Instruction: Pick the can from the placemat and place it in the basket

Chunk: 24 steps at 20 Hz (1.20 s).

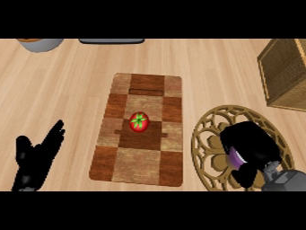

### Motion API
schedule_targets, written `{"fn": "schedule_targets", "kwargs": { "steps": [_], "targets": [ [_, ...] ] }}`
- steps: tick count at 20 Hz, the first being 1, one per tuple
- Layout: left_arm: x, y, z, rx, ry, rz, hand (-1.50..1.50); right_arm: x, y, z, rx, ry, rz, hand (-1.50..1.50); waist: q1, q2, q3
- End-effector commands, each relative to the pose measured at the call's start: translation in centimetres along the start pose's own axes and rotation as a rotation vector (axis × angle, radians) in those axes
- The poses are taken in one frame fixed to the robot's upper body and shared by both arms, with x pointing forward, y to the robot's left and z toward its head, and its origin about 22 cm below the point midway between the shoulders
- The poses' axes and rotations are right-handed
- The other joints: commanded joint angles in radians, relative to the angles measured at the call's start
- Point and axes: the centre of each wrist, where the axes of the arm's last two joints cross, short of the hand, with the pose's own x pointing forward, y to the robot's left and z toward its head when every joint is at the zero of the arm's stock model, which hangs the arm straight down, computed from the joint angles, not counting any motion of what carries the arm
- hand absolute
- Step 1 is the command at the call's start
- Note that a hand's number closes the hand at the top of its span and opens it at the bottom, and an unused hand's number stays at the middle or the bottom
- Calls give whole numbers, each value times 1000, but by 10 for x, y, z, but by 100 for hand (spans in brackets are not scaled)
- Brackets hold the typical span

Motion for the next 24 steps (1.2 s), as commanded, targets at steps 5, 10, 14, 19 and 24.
{"fn": "schedule_targets", "kwargs": {
  "steps": [5, 10, 14, 19, 24],
  "targets": [
    [-18, 12, 5, 2, 124, -1, 0, 43, -1, -29, -135, 320, -156, 150, 4, 12, -4],
    [-26, -7, 6, 21, 106, 4, 0, 55, -39, -19, -376, 283, -468, 150, -9, 10, -4],
    [-28, -8, 8, -7, 115, 7, 0, 57, -80, 8, -706, 168, -827, 150, -12, 6, -2],
    [-32, -6, 8, 15, 131, 14, 0, 34, -135, 49, -881, 202, -869, 150, -14, 8, -5],
    [-17, -3, 10, 1, 128, 4, 0, -7, -173, 81, -969, 342, -840, 150, -10, 7, -4]
  ]
}}
